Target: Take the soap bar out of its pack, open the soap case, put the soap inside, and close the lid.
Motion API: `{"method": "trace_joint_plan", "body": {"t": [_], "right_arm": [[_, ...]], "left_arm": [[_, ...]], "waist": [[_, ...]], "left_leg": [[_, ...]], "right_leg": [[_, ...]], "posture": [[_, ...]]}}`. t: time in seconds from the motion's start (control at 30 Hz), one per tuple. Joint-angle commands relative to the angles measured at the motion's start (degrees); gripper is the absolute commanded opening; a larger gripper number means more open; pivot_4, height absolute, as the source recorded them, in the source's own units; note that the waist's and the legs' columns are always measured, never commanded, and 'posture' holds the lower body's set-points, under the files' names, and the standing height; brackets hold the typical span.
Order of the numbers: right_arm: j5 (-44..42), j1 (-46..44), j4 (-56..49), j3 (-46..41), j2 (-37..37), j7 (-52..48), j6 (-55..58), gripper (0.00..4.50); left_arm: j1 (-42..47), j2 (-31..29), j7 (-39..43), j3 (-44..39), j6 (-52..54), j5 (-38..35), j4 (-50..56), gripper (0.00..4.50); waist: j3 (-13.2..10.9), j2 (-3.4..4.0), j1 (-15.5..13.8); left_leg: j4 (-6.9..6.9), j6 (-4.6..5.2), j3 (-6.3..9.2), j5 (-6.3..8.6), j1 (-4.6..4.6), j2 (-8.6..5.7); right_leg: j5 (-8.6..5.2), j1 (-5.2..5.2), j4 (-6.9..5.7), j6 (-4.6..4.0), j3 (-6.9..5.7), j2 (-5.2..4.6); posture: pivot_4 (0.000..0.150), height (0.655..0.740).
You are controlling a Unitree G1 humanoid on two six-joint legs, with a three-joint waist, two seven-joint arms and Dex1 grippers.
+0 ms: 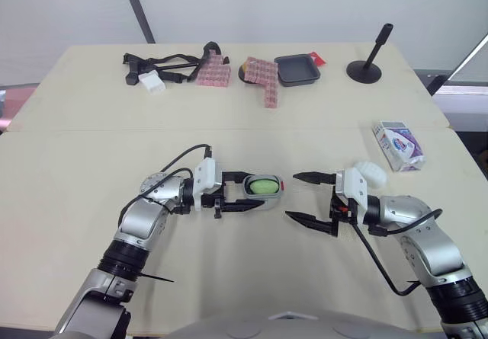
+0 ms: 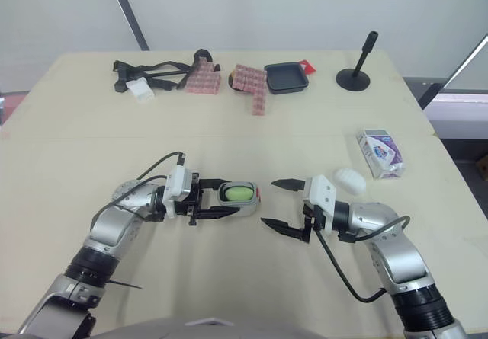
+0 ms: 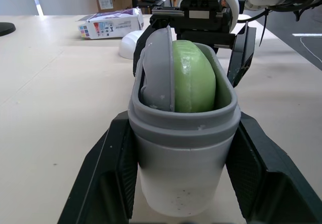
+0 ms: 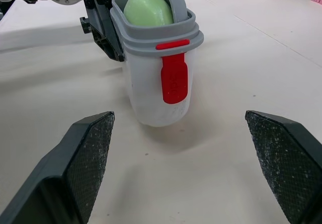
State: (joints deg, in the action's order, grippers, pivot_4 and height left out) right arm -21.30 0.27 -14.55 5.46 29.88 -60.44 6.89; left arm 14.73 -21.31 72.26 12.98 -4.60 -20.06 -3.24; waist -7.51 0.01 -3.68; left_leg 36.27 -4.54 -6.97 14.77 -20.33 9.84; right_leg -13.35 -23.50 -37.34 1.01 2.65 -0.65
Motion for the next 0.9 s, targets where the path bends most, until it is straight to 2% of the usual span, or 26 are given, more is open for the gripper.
{"method": "trace_joint_plan", "body": {"t": [0.03,0.27,0.4,0.7,0.8,0.9], "right_arm": [[-1.66,0.23,-1.98,-0.44,0.54,-0.43,-0.25,4.48],[-1.92,0.68,-2.52,-0.89,0.35,0.28,-0.44,4.48],[-3.16,3.05,-4.29,-4.07,0.60,2.08,-0.67,4.48],[-8.21,13.45,-7.07,-21.83,2.61,7.62,-0.97,4.48],[-7.91,20.62,-4.90,-29.60,2.42,8.00,-3.59,4.48],[-7.98,24.33,-3.45,-33.28,1.36,8.87,-5.16,4.48]], "left_arm": [[0.22,-0.42,0.77,0.08,-1.93,-0.21,1.70,1.91],[-0.19,-0.20,0.68,0.43,-1.94,-0.27,1.70,1.91],[-0.29,-0.03,0.54,0.51,-2.01,-0.30,1.86,1.91],[0.03,-0.22,-0.14,0.26,-2.66,0.25,1.16,1.91],[0.25,-0.26,-0.38,0.30,-3.09,0.53,0.64,1.91],[0.25,-0.34,-0.41,0.29,-3.24,0.54,0.58,1.91]], "waist": [[0.00,0.00,0.00],[0.00,0.00,0.00],[0.00,0.00,-0.12],[0.00,0.00,-0.55],[0.00,0.00,-0.74],[0.00,0.00,-0.53]], "left_leg": [[0.00,0.00,0.00,0.00,0.00,0.00],[0.00,0.00,0.00,0.00,0.00,0.01],[0.00,0.01,0.00,0.00,-0.02,0.02],[-0.03,0.02,0.00,0.01,-0.02,0.00],[-0.06,0.02,0.00,0.01,-0.02,0.00],[-0.09,0.05,0.00,0.03,-0.03,0.00]], "right_leg": [[0.00,0.00,0.00,0.00,0.00,0.00],[0.00,0.00,0.00,0.00,0.00,0.00],[0.00,0.00,0.02,0.00,0.00,0.00],[0.00,0.01,0.07,0.01,0.00,-0.03],[-0.01,0.01,0.12,0.01,0.00,-0.04],[-0.01,0.02,0.19,0.01,-0.01,-0.05]], "posture": [[0.150,0.7400],[0.150,0.7400],[0.150,0.7400],[0.150,0.7400],[0.150,0.7400],[0.150,0.7400]]}}
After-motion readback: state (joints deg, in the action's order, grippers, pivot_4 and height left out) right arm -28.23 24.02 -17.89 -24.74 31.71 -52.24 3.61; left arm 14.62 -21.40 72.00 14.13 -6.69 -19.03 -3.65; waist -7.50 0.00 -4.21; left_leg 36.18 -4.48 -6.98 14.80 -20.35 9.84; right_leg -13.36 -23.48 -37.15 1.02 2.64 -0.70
